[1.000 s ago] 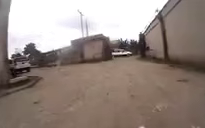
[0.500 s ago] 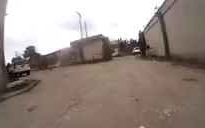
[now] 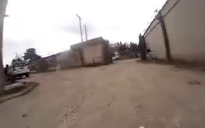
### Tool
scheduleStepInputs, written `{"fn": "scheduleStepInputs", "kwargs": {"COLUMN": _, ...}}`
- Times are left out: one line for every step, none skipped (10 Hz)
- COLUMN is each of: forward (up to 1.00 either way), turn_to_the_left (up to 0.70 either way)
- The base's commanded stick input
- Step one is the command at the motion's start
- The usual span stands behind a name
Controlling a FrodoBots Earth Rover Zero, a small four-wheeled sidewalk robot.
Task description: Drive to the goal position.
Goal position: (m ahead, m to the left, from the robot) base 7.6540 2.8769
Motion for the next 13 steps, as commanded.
{"fn": "scheduleStepInputs", "kwargs": {"forward": 0.3, "turn_to_the_left": 0.6}}
{"fn": "scheduleStepInputs", "kwargs": {"forward": 0.3, "turn_to_the_left": 0.6}}
{"fn": "scheduleStepInputs", "kwargs": {"forward": 0.3, "turn_to_the_left": 0.08}}
{"fn": "scheduleStepInputs", "kwargs": {"forward": 0.3, "turn_to_the_left": 0.0}}
{"fn": "scheduleStepInputs", "kwargs": {"forward": 0.3, "turn_to_the_left": 0.0}}
{"fn": "scheduleStepInputs", "kwargs": {"forward": 0.3, "turn_to_the_left": 0.0}}
{"fn": "scheduleStepInputs", "kwargs": {"forward": 0.3, "turn_to_the_left": 0.0}}
{"fn": "scheduleStepInputs", "kwargs": {"forward": 0.3, "turn_to_the_left": 0.0}}
{"fn": "scheduleStepInputs", "kwargs": {"forward": 0.3, "turn_to_the_left": 0.0}}
{"fn": "scheduleStepInputs", "kwargs": {"forward": 0.3, "turn_to_the_left": 0.0}}
{"fn": "scheduleStepInputs", "kwargs": {"forward": 0.3, "turn_to_the_left": 0.0}}
{"fn": "scheduleStepInputs", "kwargs": {"forward": 0.3, "turn_to_the_left": 0.0}}
{"fn": "scheduleStepInputs", "kwargs": {"forward": 0.3, "turn_to_the_left": 0.0}}
